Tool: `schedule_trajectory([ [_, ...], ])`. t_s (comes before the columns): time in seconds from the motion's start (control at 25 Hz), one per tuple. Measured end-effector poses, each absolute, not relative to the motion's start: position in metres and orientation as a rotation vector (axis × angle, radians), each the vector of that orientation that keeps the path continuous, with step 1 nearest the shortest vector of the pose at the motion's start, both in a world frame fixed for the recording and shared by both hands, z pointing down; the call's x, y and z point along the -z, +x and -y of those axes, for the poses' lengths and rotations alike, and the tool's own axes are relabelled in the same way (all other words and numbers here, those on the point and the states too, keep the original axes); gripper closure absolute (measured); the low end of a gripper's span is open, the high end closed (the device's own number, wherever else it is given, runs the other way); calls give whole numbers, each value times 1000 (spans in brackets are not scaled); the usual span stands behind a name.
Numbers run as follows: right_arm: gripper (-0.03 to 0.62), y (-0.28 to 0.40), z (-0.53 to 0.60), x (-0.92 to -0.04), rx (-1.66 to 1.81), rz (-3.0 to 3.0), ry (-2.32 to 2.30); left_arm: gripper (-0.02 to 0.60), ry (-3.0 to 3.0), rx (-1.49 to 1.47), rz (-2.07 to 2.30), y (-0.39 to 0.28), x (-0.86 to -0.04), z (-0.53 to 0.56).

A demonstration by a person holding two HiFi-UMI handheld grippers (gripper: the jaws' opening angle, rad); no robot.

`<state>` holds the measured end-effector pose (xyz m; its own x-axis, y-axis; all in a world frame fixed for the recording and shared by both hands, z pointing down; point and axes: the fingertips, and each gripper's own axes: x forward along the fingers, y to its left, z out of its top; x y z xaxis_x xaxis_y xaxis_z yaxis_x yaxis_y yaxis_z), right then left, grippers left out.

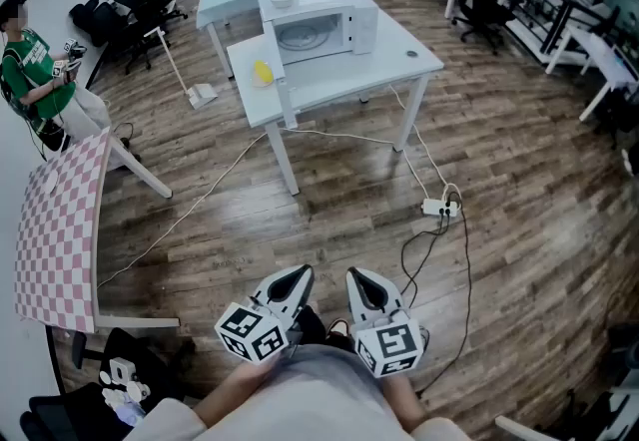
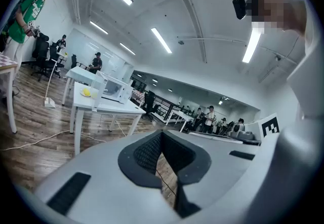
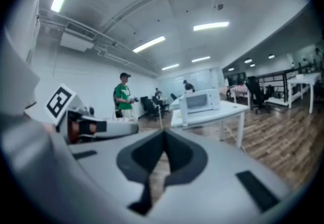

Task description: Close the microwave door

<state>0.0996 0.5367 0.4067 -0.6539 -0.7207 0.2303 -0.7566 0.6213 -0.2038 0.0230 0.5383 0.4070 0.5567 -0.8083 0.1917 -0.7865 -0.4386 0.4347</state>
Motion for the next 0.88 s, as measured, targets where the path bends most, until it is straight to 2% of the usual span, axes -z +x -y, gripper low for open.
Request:
schedule_trajectory([
  [0.88,571,90,-546,-393,-495,2767,1212,569,2342,81,1344,31,-387,-541],
])
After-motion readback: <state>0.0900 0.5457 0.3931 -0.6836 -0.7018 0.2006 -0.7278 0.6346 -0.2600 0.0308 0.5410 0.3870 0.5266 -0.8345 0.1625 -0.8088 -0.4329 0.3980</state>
